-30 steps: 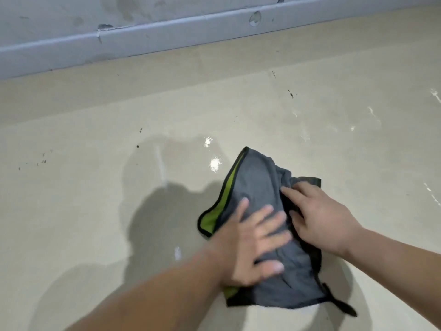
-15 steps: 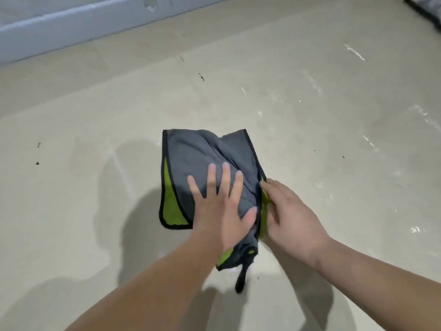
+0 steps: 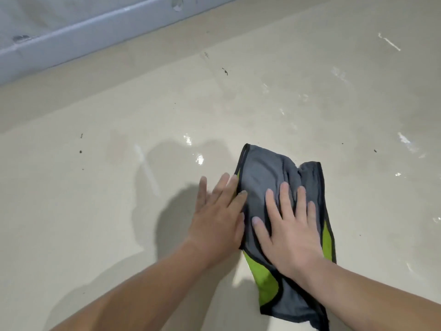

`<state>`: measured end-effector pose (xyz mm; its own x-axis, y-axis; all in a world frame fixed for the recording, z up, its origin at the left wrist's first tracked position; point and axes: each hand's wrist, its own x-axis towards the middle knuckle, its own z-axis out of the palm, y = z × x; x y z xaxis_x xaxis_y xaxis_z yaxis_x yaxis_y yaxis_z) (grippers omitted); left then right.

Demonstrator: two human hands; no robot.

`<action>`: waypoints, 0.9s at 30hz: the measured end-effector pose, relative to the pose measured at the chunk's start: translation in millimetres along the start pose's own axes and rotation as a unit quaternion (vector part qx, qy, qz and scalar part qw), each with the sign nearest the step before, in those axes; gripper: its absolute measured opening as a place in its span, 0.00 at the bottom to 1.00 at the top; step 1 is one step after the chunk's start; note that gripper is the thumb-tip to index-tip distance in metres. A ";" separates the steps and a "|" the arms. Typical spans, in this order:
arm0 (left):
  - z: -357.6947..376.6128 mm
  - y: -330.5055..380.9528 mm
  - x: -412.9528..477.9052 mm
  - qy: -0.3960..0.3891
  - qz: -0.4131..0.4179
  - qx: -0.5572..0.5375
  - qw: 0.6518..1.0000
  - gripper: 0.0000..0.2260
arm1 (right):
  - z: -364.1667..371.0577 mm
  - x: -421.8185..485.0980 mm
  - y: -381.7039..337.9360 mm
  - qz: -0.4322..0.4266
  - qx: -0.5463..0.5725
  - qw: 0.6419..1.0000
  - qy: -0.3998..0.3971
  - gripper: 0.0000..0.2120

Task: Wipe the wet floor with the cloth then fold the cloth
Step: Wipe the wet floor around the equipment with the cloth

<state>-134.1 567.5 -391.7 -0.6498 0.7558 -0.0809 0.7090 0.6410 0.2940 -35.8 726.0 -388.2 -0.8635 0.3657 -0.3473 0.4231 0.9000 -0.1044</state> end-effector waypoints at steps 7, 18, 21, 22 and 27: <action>-38.4 -67.9 -31.3 0.009 -0.207 -0.010 0.978 0.20 | 3.4 46.1 -78.5 -0.230 -0.068 0.971 -0.019 0.41; -38.3 -34.6 -15.8 0.028 -0.164 -0.091 0.982 0.31 | -5.8 70.9 -67.4 -0.311 -0.071 0.948 0.002 0.38; -23.9 -6.5 17.4 0.005 -0.085 -0.079 0.993 0.28 | -5.3 50.2 2.6 -0.212 -0.035 0.977 -0.001 0.37; -18.8 7.7 30.9 -0.011 -0.053 -0.074 0.996 0.27 | -4.9 38.3 31.9 -0.159 -0.031 0.987 0.004 0.37; 12.0 89.6 66.9 -0.052 0.111 -0.040 0.992 0.26 | 12.7 -56.5 147.8 0.184 -0.005 0.983 0.004 0.36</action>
<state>-110.8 677.0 -382.2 -0.4451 0.8896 -0.1021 0.8047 0.4474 0.3903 79.1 835.3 -395.7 -0.6546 0.6685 -0.3530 0.7043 0.7089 0.0363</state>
